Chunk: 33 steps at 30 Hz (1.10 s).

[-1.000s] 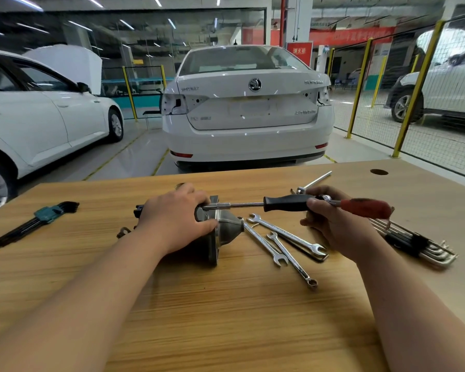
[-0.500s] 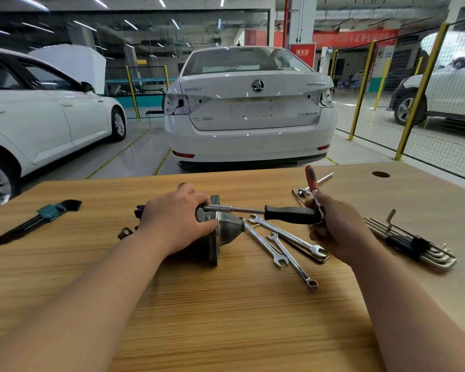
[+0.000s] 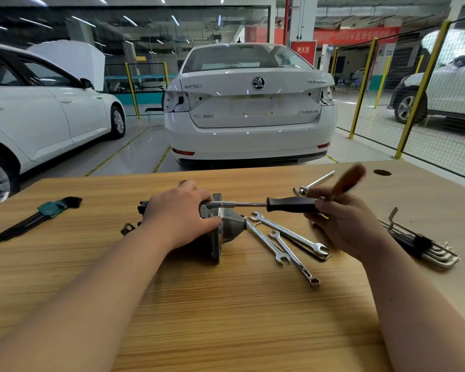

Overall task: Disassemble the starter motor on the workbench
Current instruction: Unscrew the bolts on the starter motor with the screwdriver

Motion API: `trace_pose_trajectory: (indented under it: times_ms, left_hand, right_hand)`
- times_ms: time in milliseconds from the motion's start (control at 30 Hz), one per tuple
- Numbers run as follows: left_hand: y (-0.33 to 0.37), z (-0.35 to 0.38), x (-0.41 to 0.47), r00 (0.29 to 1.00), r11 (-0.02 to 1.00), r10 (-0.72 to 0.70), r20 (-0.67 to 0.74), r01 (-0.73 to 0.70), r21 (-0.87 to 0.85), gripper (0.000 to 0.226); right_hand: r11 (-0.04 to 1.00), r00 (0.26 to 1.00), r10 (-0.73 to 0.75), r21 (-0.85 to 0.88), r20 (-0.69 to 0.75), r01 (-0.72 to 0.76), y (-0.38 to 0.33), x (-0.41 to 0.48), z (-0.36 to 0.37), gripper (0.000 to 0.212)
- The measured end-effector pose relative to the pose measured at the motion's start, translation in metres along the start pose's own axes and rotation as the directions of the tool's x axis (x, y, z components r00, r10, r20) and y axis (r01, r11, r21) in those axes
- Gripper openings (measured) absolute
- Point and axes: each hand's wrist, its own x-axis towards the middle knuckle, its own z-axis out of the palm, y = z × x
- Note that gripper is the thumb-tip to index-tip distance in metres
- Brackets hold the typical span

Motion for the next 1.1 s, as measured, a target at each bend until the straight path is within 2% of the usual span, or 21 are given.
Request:
trace_pose_trajectory:
  times_ms: [267,433,567,667,800,967,1100]
  left_hand:
    - [0.000,0.001,-0.001,1.000,1.000,0.007,-0.021,-0.007,0.010,0.045]
    - [0.000,0.002,-0.001,0.999,1.000,0.013,-0.033,-0.013,0.004,0.044]
    - [0.001,0.003,-0.002,0.997,1.000,0.015,-0.070,-0.015,0.009,0.045]
    - [0.000,0.004,-0.002,0.996,1.000,0.019,-0.086,-0.019,0.005,0.044]
    - [-0.001,0.006,-0.003,0.994,1.000,0.019,-0.111,-0.020,-0.009,0.042]
    - [0.000,0.005,-0.003,0.993,1.000,0.012,-0.114,-0.013,-0.007,0.045]
    - [0.000,0.006,-0.004,0.990,0.999,-0.003,-0.138,-0.002,-0.036,0.065]
  right_hand:
    - [1.000,0.999,0.000,-0.011,0.050,0.001,-0.006,-0.005,-0.002,0.036]
    - [1.000,0.996,-0.003,0.020,0.092,0.001,-0.005,-0.001,-0.009,0.033]
    - [0.998,0.998,0.059,-0.018,0.009,-0.059,0.002,0.003,-0.006,0.023]
    - [0.980,0.976,0.183,-0.056,-0.115,-0.190,0.009,0.007,0.002,0.037]
    - [0.948,0.939,0.297,-0.066,-0.172,-0.312,0.009,0.008,0.007,0.037]
    - [0.914,0.976,0.194,-0.345,-0.097,-0.216,0.013,0.008,0.001,0.033]
    - [0.909,0.997,0.071,-0.409,-0.039,-0.081,0.015,0.007,-0.001,0.029]
